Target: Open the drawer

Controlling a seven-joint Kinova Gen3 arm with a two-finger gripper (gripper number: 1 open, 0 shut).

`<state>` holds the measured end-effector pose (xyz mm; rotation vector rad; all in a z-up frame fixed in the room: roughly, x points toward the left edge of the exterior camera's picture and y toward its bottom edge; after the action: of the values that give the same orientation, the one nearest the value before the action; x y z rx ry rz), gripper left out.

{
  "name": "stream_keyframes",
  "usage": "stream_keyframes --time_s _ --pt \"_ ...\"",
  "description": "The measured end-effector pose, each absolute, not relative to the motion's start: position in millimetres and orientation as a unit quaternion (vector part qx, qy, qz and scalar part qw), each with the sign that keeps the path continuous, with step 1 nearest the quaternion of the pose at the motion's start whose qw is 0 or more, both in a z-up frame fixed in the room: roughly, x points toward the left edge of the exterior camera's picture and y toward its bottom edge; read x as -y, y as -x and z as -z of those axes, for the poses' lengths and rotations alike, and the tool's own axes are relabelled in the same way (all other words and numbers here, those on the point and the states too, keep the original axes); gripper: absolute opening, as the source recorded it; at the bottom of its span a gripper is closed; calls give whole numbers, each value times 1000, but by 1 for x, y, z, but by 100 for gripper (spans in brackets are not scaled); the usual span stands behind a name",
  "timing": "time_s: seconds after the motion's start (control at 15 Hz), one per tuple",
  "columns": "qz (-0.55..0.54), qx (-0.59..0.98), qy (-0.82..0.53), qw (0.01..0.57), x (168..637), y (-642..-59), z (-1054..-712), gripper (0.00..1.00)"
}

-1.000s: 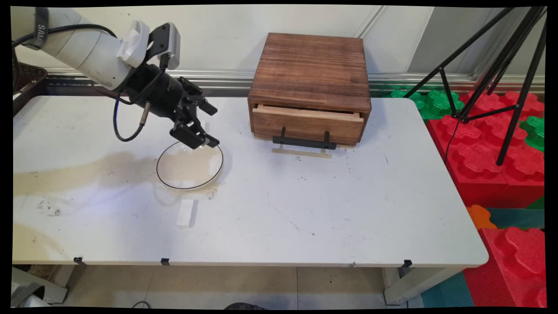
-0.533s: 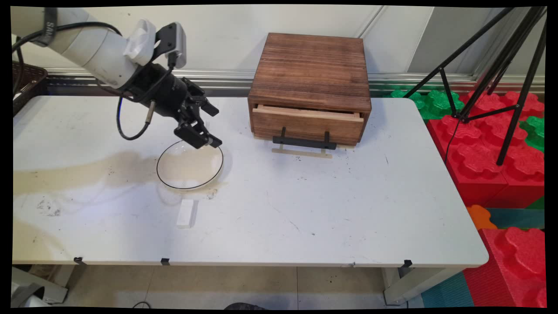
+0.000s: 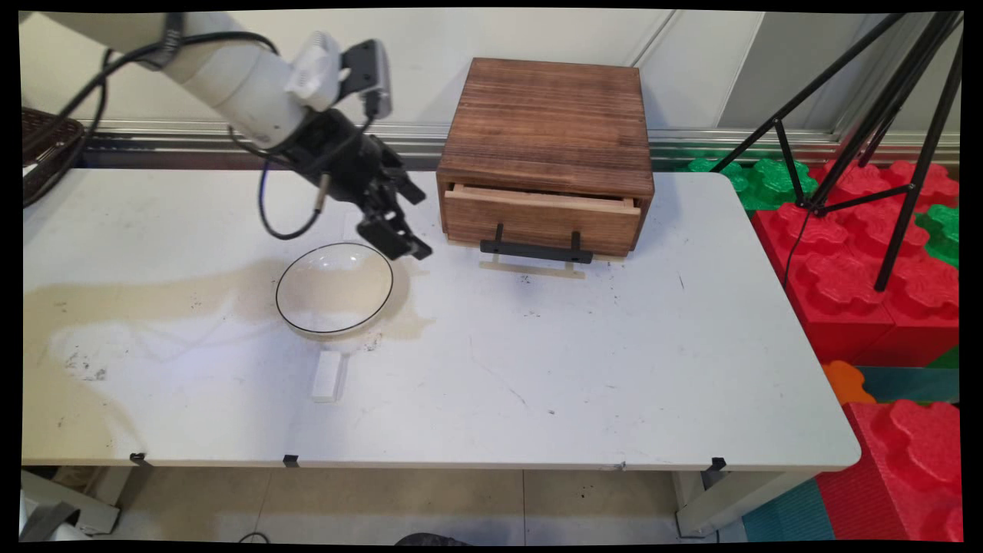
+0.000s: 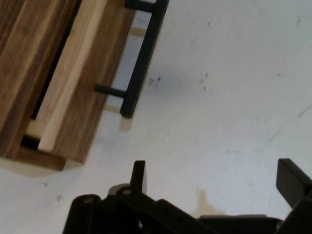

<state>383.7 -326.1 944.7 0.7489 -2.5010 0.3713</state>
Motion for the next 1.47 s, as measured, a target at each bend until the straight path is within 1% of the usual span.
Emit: stream_keyframes --time_s 0.67,1.2,1.47 --pt "-137 932 -238 239 379 -333 -919 100" --pt "-134 940 -215 228 422 -307 -888 100" --pt "-128 944 -208 220 449 -292 -866 100"
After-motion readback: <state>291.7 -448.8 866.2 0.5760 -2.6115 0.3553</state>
